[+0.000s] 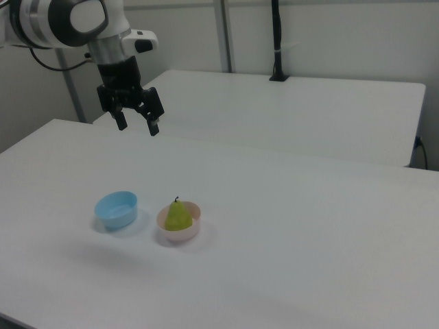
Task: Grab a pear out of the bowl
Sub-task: 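Move the open gripper toward the pink bowl holding the green pear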
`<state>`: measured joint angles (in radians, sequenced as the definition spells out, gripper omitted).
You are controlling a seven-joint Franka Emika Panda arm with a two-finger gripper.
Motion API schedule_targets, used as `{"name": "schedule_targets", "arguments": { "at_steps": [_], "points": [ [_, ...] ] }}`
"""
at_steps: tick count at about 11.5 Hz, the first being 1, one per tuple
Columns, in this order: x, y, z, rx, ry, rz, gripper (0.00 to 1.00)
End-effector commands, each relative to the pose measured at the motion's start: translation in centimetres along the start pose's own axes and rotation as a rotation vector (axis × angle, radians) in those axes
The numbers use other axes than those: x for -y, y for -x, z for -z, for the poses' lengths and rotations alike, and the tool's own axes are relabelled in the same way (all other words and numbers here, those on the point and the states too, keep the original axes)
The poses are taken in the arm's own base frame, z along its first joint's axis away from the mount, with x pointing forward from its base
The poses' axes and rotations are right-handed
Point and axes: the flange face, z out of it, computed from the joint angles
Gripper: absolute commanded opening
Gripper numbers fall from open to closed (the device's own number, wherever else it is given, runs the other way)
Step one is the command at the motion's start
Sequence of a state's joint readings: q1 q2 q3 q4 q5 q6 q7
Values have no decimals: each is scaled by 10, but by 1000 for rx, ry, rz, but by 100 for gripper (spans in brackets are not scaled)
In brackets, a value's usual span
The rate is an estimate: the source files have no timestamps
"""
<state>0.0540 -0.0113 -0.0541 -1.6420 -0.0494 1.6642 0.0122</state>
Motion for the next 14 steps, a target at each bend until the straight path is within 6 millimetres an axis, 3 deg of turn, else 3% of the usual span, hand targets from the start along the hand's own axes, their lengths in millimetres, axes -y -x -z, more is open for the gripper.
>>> {"name": "schedule_targets", "arguments": {
  "at_steps": [1, 5, 8, 14],
  "points": [
    [4, 2, 1, 23, -18, -6, 100],
    [2, 0, -2, 26, -18, 6, 100],
    [-3, -3, -11, 34, -20, 143, 100],
    [0, -21, -97, 60, -20, 233, 100]
  ]
}}
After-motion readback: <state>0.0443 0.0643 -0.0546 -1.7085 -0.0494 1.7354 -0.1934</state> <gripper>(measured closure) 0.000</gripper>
